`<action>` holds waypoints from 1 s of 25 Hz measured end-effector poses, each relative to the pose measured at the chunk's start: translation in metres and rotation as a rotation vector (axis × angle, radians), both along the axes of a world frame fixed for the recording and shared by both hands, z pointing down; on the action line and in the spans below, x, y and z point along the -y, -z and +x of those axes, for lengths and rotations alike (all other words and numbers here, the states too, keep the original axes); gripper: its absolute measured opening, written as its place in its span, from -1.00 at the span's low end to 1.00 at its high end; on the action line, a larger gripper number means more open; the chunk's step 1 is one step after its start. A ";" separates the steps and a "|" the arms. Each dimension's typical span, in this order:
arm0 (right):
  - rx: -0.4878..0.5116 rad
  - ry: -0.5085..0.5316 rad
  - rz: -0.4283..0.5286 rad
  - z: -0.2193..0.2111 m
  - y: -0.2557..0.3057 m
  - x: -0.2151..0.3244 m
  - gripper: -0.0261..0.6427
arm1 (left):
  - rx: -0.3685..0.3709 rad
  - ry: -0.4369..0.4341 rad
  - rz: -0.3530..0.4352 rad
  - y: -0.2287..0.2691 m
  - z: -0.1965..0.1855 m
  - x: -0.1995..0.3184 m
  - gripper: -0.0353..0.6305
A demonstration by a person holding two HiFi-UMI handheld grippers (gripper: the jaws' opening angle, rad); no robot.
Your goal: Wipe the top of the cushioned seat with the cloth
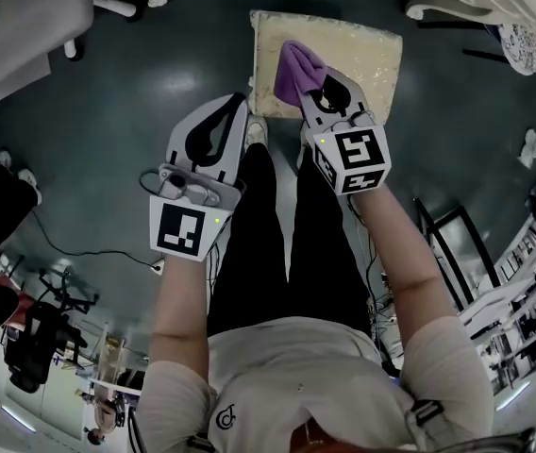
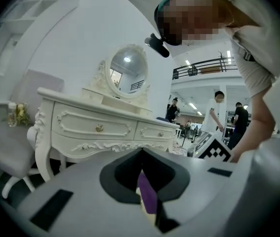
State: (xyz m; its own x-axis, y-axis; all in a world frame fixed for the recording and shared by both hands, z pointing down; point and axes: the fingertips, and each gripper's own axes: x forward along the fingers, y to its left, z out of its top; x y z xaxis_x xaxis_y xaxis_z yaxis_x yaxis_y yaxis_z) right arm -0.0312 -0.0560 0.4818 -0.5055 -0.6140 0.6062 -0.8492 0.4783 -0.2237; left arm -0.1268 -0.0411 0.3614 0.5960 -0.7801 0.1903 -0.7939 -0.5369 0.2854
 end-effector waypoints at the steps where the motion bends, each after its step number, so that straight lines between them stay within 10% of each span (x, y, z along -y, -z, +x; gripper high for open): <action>1: -0.006 0.009 -0.013 -0.002 -0.015 0.003 -0.67 | 0.000 0.004 -0.008 -0.011 0.000 0.000 -0.85; 25: -0.101 0.100 -0.221 -0.026 -0.151 0.075 -0.66 | -0.002 0.019 -0.134 -0.115 0.002 0.015 -0.85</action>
